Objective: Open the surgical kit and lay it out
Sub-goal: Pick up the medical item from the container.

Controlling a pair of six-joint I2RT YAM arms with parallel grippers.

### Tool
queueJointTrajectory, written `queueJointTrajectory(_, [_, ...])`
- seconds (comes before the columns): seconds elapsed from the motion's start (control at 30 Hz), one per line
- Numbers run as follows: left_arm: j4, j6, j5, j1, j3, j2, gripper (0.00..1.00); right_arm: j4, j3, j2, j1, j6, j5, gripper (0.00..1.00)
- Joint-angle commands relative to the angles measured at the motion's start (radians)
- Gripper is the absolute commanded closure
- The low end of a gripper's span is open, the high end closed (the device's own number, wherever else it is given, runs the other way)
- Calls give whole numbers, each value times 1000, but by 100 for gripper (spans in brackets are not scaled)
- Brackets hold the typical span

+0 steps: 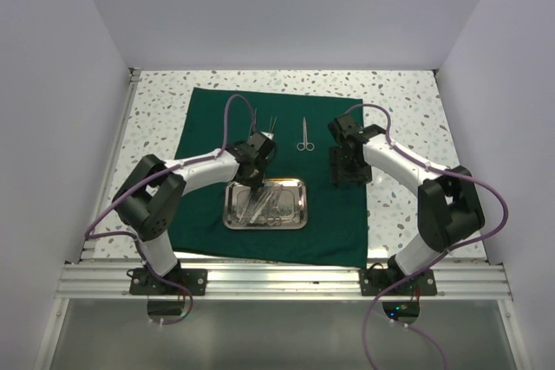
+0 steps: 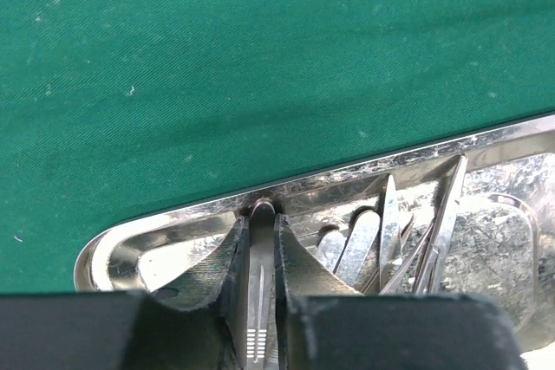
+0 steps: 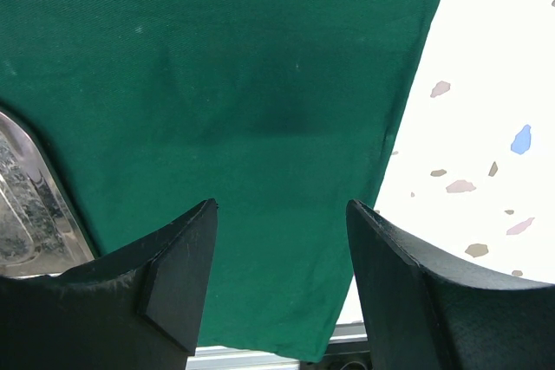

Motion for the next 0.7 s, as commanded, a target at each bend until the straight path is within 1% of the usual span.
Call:
queueJointTrajectory(0.0, [-29, -49, 25, 7, -114, 99, 88, 10, 8, 3, -4, -8, 3, 35])
queueJointTrajectory(0.03, [-24, -49, 28, 7, -127, 107, 91, 11, 8, 6, -4, -9, 2, 35])
queueJointTrajectory(0.07, [-18, -49, 26, 6, -132, 110, 97, 11, 8, 5, -2, -11, 0, 35])
queueJointTrajectory(0.1, [-19, -49, 25, 6, -132, 111, 100, 13, 8, 5, -4, -11, 0, 35])
queueJointTrajectory(0.2, [-41, -40, 8, 6, -115, 93, 100, 14, 10, 5, -4, -14, -3, 35])
queueJointTrajectory(0.3, [-93, -20, -16, 7, -59, 52, 100, 18, 10, 3, -2, -15, -4, 35])
queueJointTrajectory(0.53, [-252, 42, -93, 7, 147, -19, 100, 25, 9, 0, -4, -17, -9, 36])
queueJointTrajectory(0.67, [-296, 51, -119, 6, 213, -38, 100, 25, 13, 0, -4, -17, -11, 35])
